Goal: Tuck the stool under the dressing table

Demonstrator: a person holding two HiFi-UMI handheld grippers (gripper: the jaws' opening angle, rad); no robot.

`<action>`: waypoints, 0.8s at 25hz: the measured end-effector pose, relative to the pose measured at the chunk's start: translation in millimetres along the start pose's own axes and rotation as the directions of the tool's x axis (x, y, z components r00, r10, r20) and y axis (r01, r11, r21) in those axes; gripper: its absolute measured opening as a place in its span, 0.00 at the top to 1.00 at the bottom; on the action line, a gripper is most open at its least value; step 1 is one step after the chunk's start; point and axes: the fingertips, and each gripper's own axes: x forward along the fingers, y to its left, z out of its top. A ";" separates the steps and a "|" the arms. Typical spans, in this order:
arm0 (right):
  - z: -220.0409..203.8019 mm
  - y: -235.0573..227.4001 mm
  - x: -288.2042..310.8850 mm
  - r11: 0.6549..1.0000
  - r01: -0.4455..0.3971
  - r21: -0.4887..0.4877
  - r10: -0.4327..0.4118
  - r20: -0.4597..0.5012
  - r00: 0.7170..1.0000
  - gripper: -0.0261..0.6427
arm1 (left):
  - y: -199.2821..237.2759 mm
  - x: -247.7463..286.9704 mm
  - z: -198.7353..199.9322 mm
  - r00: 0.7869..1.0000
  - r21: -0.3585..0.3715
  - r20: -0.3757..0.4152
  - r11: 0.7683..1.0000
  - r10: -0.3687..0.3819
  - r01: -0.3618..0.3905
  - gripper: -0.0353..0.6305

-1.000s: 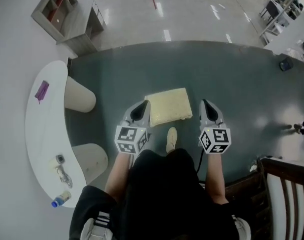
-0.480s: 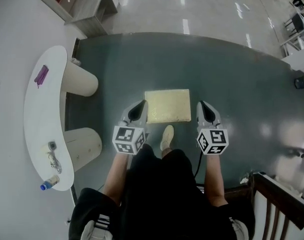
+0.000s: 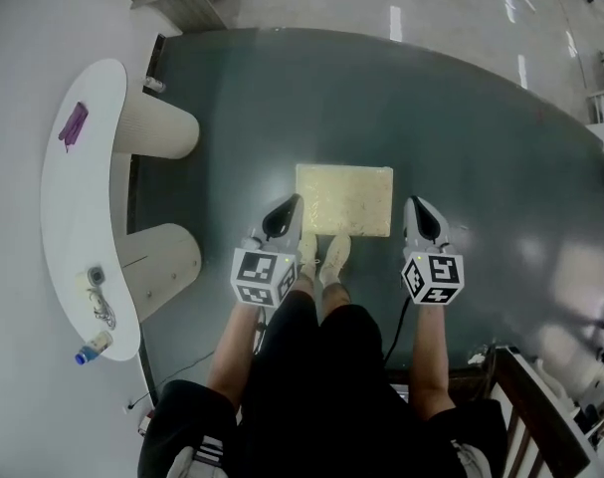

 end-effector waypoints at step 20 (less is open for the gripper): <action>-186.9 -48.0 129.0 0.997 0.002 0.072 0.010 -0.155 0.988 0.96 | 74.6 125.5 -206.8 0.976 -0.090 -0.216 0.996 -0.007 -0.012 0.94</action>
